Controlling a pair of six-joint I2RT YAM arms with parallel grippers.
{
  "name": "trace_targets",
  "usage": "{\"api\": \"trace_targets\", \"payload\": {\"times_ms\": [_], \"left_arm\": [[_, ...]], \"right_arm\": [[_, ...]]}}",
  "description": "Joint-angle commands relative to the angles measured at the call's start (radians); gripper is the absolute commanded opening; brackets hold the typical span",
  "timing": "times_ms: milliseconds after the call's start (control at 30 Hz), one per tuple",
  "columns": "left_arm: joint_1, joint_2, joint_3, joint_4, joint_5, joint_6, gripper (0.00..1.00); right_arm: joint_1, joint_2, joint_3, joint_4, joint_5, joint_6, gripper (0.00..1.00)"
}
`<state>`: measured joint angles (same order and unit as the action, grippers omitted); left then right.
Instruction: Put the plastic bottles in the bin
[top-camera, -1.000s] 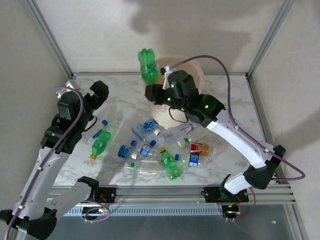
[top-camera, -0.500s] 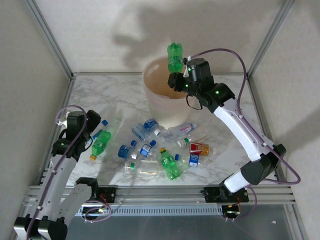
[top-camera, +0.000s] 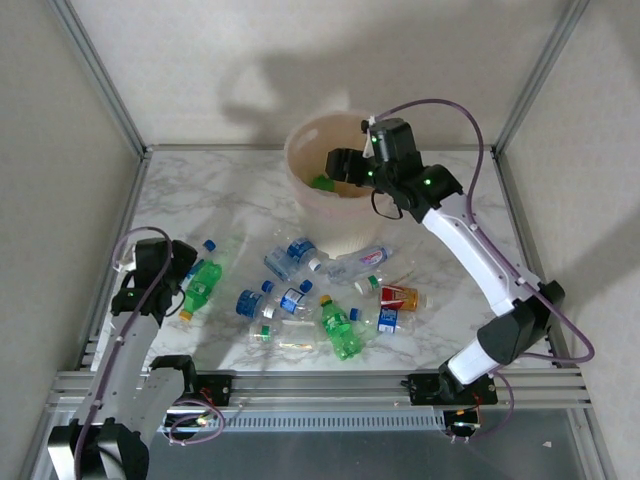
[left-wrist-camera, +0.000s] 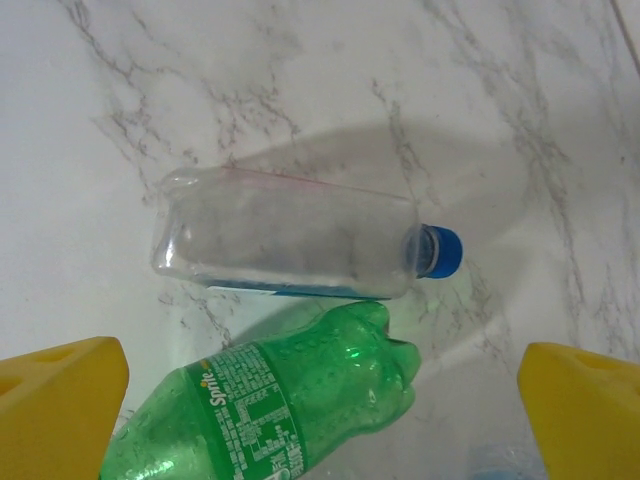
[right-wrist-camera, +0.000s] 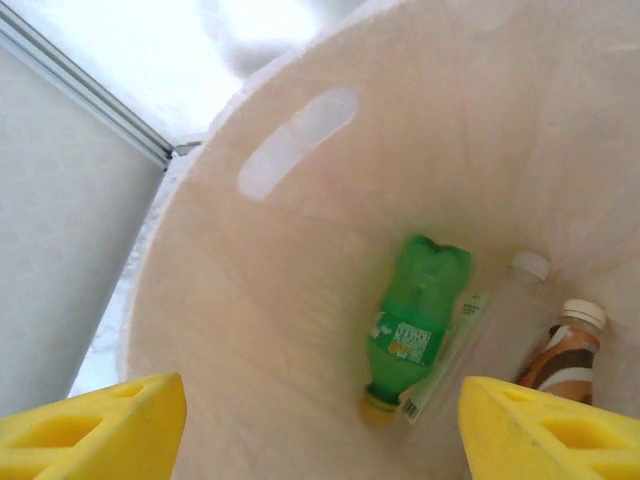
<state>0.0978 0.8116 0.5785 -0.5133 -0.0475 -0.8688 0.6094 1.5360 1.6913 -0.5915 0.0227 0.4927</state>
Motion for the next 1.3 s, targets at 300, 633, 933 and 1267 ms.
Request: {"api": "trace_targets", "payload": {"times_ms": [300, 633, 933, 1267], "left_arm": [[-0.003, 0.009, -0.03, 0.024, 0.016, 0.022, 1.0], [-0.003, 0.131, -0.026, 0.058, 0.013, -0.14, 1.0], [0.029, 0.297, 0.013, 0.213, 0.004, -0.197, 1.0], [0.078, 0.538, 0.172, 0.245, -0.022, -0.166, 1.0]], "right_arm": [[0.079, -0.23, -0.166, 0.123, -0.076, 0.056, 0.76], [0.166, -0.236, -0.226, 0.151, -0.051, 0.078, 0.77], [0.176, -0.225, -0.22, 0.149, -0.066, 0.076, 0.78], [0.18, -0.219, -0.214, 0.153, -0.082, 0.075, 0.81]]}}
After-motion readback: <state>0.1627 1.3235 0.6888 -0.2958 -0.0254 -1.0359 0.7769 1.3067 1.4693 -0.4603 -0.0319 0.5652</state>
